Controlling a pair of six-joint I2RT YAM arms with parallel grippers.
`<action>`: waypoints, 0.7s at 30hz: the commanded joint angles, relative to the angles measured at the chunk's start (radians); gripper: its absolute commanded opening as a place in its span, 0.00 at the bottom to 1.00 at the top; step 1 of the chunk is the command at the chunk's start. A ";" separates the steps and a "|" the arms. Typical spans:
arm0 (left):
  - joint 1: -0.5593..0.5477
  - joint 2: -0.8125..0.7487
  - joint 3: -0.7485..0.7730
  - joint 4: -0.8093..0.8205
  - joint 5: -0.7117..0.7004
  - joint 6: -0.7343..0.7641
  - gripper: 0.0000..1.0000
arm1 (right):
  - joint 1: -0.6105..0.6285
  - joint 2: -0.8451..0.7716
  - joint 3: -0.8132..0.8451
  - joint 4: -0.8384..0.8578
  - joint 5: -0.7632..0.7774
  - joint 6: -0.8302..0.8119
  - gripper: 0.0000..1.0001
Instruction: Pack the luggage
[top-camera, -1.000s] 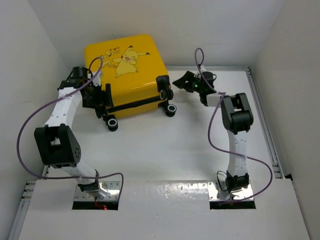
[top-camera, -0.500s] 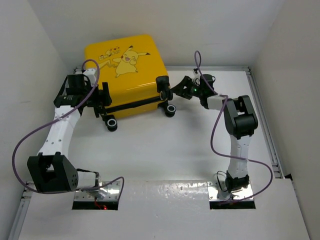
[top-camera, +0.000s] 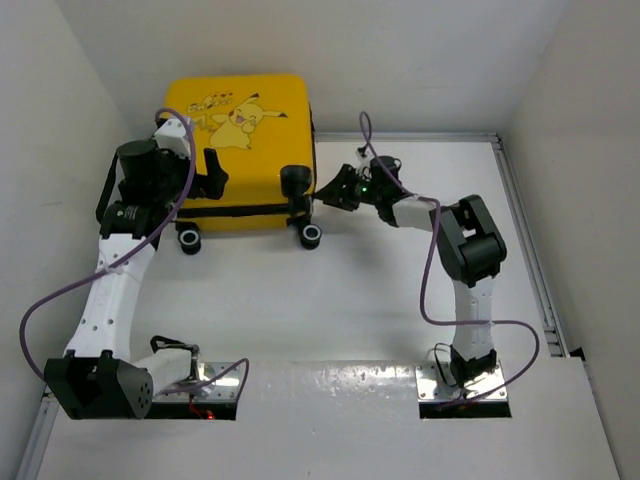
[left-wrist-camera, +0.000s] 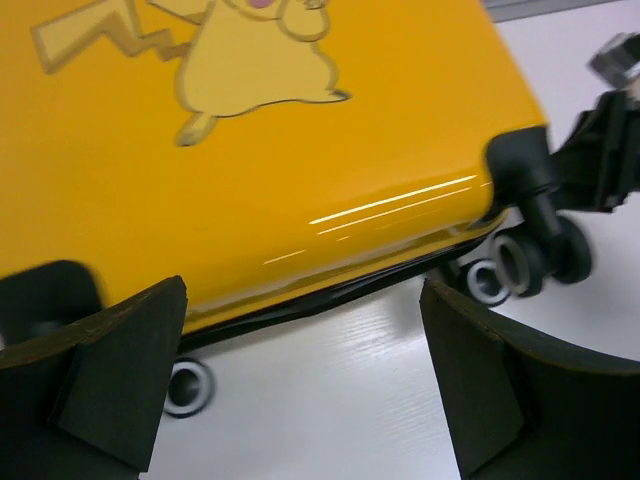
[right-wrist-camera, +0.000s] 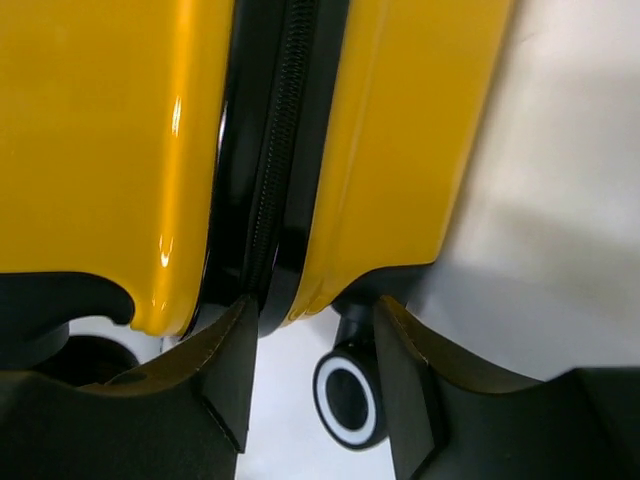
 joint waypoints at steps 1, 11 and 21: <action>-0.014 -0.016 0.029 -0.011 0.094 0.014 0.99 | 0.196 0.093 -0.117 -0.277 -0.039 -0.015 0.47; -0.145 -0.006 -0.015 -0.240 0.113 -0.030 0.99 | 0.279 -0.158 -0.212 -0.203 -0.058 -0.124 0.48; -0.344 0.116 0.008 -0.176 -0.091 -0.198 0.99 | 0.023 -0.320 -0.228 -0.373 0.045 -0.300 0.62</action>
